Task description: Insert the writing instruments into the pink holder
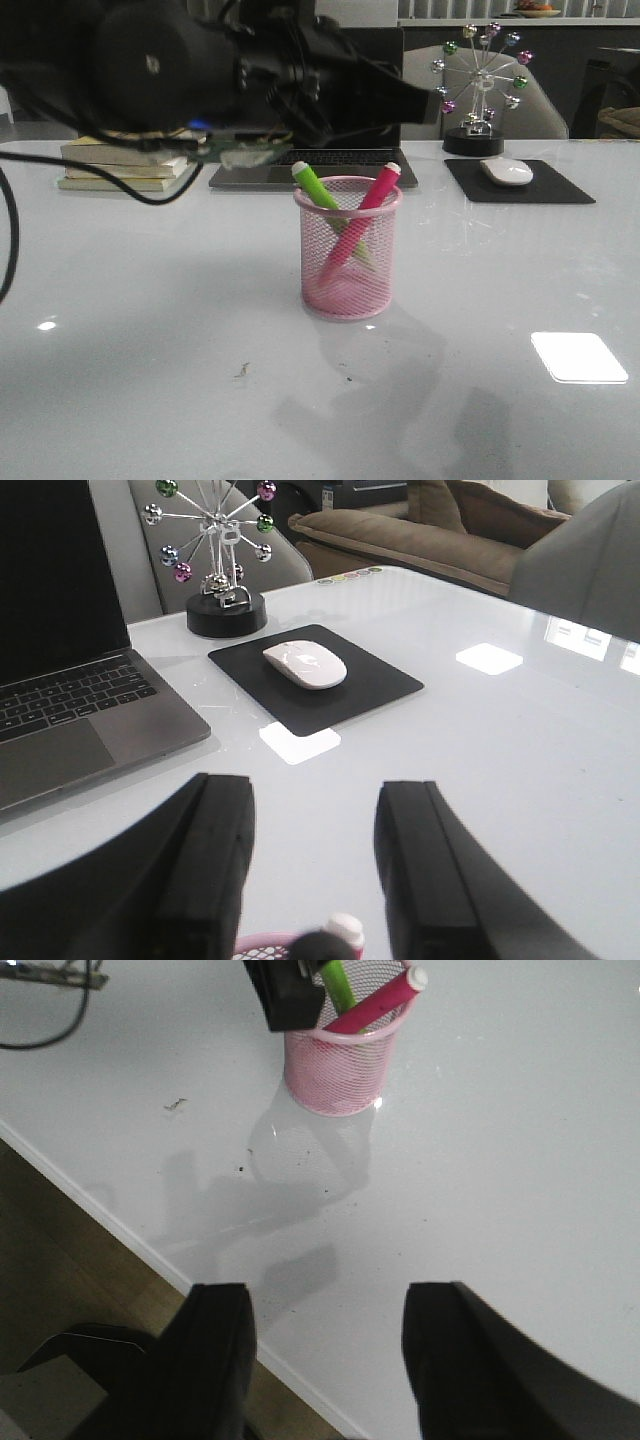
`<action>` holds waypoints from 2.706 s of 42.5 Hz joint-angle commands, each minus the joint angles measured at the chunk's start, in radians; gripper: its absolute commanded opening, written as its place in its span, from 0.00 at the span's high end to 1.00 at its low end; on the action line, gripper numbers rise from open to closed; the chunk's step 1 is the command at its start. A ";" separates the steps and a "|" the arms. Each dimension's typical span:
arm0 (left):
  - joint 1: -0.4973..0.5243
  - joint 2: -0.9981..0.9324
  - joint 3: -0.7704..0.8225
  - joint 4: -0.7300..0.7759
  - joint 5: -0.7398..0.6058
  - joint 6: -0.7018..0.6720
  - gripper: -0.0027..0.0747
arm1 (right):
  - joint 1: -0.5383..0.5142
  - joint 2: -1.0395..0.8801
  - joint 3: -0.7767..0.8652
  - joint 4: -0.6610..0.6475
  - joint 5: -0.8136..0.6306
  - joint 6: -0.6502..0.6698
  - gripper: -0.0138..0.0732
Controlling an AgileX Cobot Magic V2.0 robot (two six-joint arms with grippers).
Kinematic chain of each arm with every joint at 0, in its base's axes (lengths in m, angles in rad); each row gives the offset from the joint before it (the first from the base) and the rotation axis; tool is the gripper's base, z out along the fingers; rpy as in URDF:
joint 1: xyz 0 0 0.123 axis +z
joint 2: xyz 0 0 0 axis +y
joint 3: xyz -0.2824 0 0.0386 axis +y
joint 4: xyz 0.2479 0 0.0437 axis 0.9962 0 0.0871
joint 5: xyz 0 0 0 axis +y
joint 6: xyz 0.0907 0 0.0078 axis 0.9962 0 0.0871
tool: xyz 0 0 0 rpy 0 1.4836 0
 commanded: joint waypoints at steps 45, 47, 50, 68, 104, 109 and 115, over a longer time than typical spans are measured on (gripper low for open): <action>-0.005 -1.159 0.444 0.141 1.077 -0.005 0.49 | -0.001 -0.005 -0.027 -0.011 -0.052 0.001 0.32; -0.005 -1.169 0.450 0.152 1.078 -0.016 0.50 | -0.001 -0.005 -0.027 -0.013 -0.052 0.001 0.34; -0.005 -1.170 0.450 0.181 1.086 -0.057 0.55 | -0.001 -0.005 -0.027 -0.013 -0.052 0.001 0.42; -0.007 -1.167 0.450 0.212 1.079 -0.113 0.85 | -0.001 0.001 -0.027 -0.012 -0.051 0.001 0.78; 0.498 -1.510 0.702 0.106 0.770 -0.104 0.85 | -0.001 0.001 -0.027 -0.012 -0.051 0.001 0.78; 0.584 -1.633 0.818 0.083 0.688 -0.104 0.85 | -0.001 0.001 -0.027 -0.012 -0.051 0.001 0.78; 0.634 -1.743 0.945 0.074 0.584 -0.104 0.85 | -0.001 0.001 -0.027 -0.012 -0.051 0.001 0.78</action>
